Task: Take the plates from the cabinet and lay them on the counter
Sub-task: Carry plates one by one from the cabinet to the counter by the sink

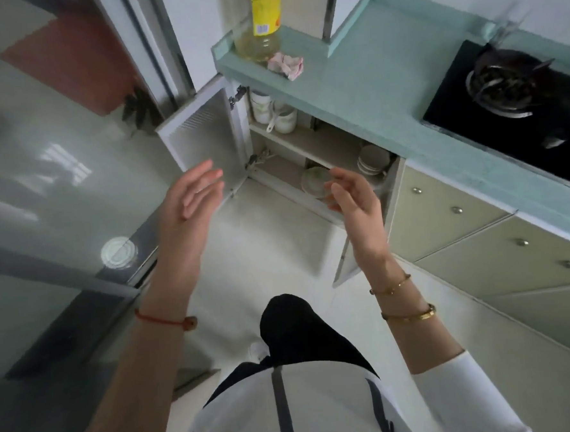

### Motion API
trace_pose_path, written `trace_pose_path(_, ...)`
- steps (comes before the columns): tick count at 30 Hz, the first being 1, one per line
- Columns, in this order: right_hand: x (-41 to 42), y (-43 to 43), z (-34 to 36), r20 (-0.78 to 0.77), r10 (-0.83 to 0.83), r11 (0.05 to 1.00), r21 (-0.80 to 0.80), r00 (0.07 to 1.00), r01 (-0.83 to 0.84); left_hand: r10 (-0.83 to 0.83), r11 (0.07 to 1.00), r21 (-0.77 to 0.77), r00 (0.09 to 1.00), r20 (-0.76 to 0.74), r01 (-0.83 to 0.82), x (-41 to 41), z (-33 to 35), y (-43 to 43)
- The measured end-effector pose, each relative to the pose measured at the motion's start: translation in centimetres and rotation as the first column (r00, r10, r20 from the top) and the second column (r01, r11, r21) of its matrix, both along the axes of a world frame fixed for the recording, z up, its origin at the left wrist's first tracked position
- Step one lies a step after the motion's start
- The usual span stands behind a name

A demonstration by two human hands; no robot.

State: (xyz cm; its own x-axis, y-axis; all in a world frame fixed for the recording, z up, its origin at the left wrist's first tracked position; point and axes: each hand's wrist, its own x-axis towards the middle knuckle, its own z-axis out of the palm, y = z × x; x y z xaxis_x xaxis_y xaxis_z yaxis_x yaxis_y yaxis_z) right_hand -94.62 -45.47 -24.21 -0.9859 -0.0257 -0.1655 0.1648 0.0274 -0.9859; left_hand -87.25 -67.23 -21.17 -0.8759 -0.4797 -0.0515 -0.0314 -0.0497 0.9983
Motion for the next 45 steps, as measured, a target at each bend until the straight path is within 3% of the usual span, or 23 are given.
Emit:
trace_pose_path(14, -14.5, -4.6, -4.2, 0.089, -0.31, 0.951, 0.025, 0.946, 0.309, -0.311, 0.95, -0.002, 0.947, 0.076, 0.312, -21.7, -4.9, -6.3)
trace_pose_path(26, -26.5, -5.5, -11.9, 0.211, -0.422, 0.904, 0.178, 0.882, 0.39, -0.493, 0.855, -0.054, 0.84, 0.226, 0.516, -36.0, -13.9, -6.9)
trace_pose_path(33, -29.8, -5.1, -24.7, 0.256, -0.473, 0.874, 0.263, 0.843, 0.41, -0.538, 0.807, -0.092, 0.791, 0.292, 0.583, -42.3, -26.1, -6.2)
trace_pose_path(41, -34.6, -4.5, -45.8, 0.31, -0.485, 0.863, 0.319, 0.818, 0.391, -0.582, 0.727, -0.141, 0.712, 0.392, 0.672, -49.8, -47.4, -5.3)
trace_pose_path(45, -37.5, -3.6, -57.5, 0.302, -0.479, 0.849, 0.397, 0.824, 0.348, -0.54, 0.736, -0.171, 0.72, 0.435, 0.655, -54.1, -59.4, -4.7)
